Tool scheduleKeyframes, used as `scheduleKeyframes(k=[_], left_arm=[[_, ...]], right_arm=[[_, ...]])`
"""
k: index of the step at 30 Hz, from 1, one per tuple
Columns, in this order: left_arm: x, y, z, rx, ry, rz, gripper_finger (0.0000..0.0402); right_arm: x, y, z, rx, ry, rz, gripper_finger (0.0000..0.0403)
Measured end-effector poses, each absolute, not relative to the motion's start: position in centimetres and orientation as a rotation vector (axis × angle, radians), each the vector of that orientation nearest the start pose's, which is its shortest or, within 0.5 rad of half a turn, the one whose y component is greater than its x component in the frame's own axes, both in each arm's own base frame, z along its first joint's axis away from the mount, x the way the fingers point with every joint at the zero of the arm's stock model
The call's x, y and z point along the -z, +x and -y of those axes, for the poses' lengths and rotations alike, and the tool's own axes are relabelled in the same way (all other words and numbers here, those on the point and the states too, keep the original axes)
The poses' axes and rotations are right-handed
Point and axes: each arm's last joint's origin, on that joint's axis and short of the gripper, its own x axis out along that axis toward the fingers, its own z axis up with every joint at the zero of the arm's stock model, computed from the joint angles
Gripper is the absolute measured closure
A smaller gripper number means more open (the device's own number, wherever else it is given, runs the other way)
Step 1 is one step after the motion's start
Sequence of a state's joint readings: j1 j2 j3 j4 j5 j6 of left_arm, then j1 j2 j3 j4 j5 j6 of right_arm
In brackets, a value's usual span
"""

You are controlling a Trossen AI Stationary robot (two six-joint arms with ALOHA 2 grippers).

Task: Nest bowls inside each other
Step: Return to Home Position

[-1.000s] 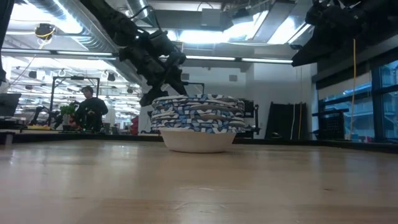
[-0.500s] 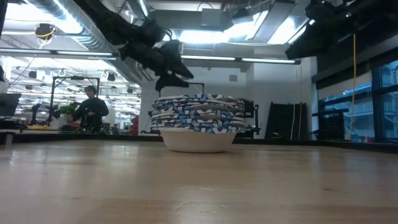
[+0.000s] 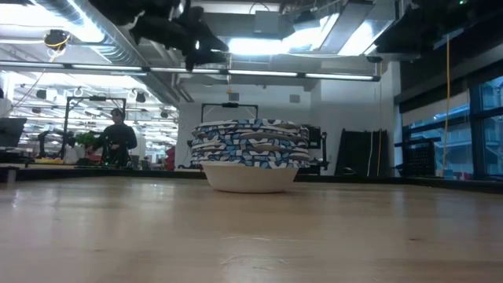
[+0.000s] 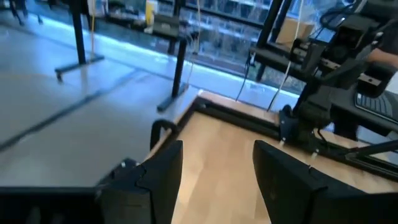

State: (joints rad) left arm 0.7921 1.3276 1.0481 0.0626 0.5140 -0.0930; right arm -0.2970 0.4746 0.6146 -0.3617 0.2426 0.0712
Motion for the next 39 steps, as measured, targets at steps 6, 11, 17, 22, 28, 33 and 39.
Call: scheduleKeyframes(k=[6,11,17,22,28,33,39], left_arm=[[-33.5,21.4,-19.7,-0.282,-0.192,-0.146,0.0211],[-31.8,21.3,-19.6,-0.288,-0.224,-0.184,0.0211],[-30.3,20.9,-19.3,-0.284,-0.26,-0.125,0.0211],[-29.8,19.0,-18.5,-0.316,-0.257,-0.041,0.0211],[-30.1,16.6,-17.1,-0.324,-0.227,0.003,0.0211],[-30.3,15.5,-15.9,-0.324,-0.206,0.03,0.0211],[-31.1,14.8,-15.0,-0.317,-0.18,0.064,0.0211]], right_arm=[[-29.9,9.3,3.6,0.545,0.077,-0.179,0.0241],[-29.9,8.6,3.4,0.545,0.079,-0.172,0.0241],[-29.8,8.3,3.3,0.545,0.08,-0.181,0.0241],[-29.5,8.3,3.3,0.546,0.077,-0.207,0.0241],[-29.5,8.3,3.3,0.546,0.076,-0.213,0.0241],[-29.5,8.3,3.3,0.546,0.071,-0.216,0.0241],[-29.5,8.3,3.3,0.543,0.053,-0.215,0.0241]])
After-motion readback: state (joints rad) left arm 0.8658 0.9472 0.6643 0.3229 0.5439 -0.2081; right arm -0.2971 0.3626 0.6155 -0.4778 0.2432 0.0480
